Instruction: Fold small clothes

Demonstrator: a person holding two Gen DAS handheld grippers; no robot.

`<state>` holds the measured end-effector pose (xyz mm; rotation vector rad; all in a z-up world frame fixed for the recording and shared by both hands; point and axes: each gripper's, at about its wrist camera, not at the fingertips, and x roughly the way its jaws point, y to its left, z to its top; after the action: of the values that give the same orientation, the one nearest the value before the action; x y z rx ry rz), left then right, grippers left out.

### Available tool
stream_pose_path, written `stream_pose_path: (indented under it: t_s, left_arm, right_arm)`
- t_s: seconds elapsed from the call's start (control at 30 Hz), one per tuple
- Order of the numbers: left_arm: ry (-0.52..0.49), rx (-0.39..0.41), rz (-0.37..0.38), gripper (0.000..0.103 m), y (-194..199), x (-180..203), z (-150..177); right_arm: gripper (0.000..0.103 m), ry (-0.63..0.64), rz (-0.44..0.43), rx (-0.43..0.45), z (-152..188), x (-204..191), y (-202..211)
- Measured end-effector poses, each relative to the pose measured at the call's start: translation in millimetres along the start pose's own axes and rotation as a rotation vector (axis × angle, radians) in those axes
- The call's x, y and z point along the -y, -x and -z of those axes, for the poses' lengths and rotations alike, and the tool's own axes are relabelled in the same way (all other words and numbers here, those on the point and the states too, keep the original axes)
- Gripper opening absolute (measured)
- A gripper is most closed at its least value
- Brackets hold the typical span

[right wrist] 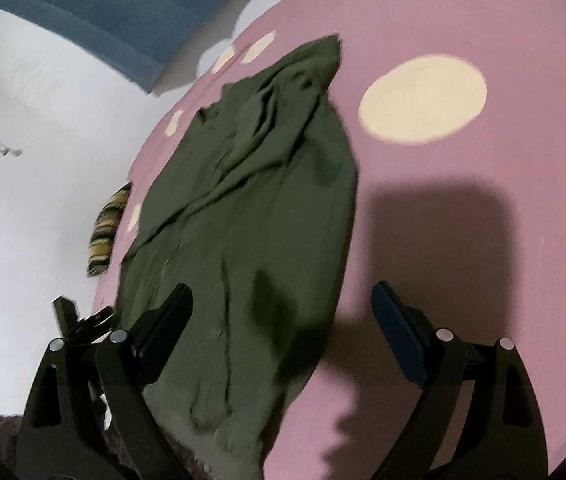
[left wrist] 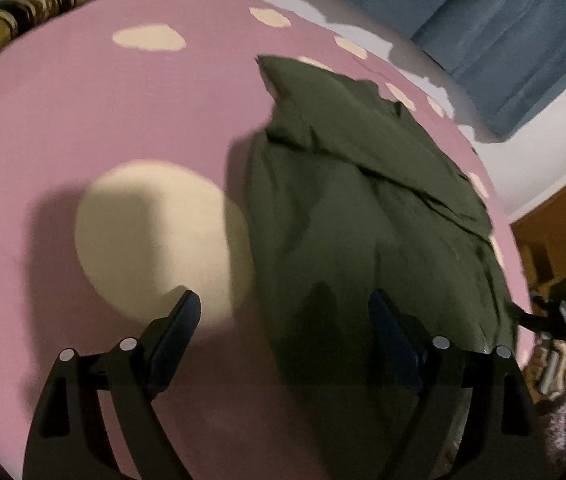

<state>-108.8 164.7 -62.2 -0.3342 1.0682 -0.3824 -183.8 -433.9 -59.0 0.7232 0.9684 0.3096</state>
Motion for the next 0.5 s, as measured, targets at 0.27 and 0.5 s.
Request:
stream_pose_path:
  t_s: [0.27, 0.5]
  left_arm:
    - [-0.029, -0.027, 0.091, 0.085, 7.3, 9.5, 28.8]
    - [-0.057, -0.076, 0.168, 0.087, 2.9, 22.3, 40.8]
  right_arm:
    - [0.091, 0.042, -0.099, -0.09, 38.5, -4.9, 3.5]
    - [0.091, 0.072, -0.209, -0.14, 54.4, -10.9, 5.2]
